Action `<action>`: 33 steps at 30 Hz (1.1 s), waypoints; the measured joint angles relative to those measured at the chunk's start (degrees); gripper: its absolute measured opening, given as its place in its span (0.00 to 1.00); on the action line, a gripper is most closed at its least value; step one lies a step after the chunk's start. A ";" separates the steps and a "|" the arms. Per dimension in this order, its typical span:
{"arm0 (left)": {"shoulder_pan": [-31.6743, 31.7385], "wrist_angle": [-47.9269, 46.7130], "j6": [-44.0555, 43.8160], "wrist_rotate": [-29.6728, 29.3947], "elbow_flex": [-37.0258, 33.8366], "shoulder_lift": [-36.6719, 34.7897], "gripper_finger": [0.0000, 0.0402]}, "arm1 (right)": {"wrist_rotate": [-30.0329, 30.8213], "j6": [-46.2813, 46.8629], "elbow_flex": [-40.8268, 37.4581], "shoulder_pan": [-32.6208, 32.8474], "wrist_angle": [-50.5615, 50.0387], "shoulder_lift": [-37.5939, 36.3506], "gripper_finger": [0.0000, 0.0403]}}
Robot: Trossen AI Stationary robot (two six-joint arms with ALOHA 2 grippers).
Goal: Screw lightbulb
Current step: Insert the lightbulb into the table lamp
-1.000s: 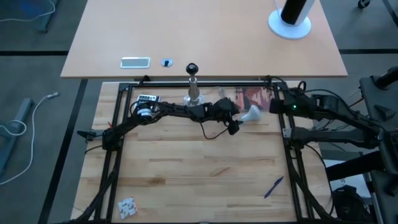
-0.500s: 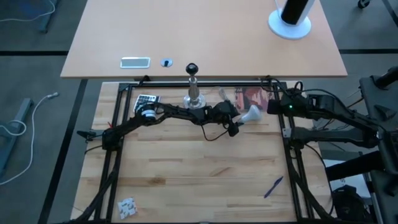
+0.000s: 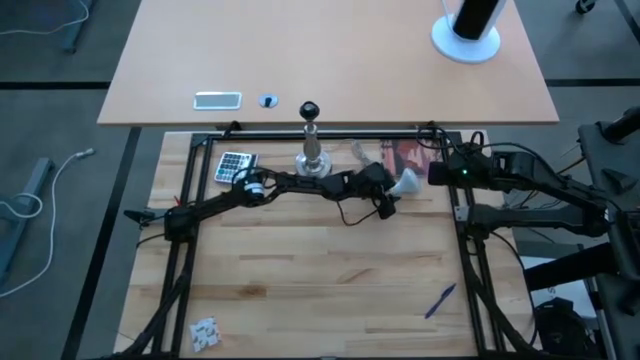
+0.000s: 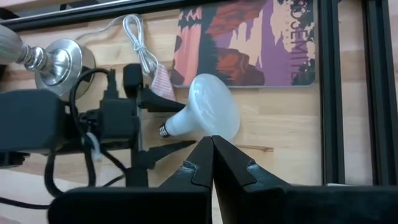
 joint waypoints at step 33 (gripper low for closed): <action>3.48 -25.90 -0.15 -2.41 10.31 -30.88 0.32 | 2.55 -15.69 -0.07 0.00 16.17 -3.29 0.00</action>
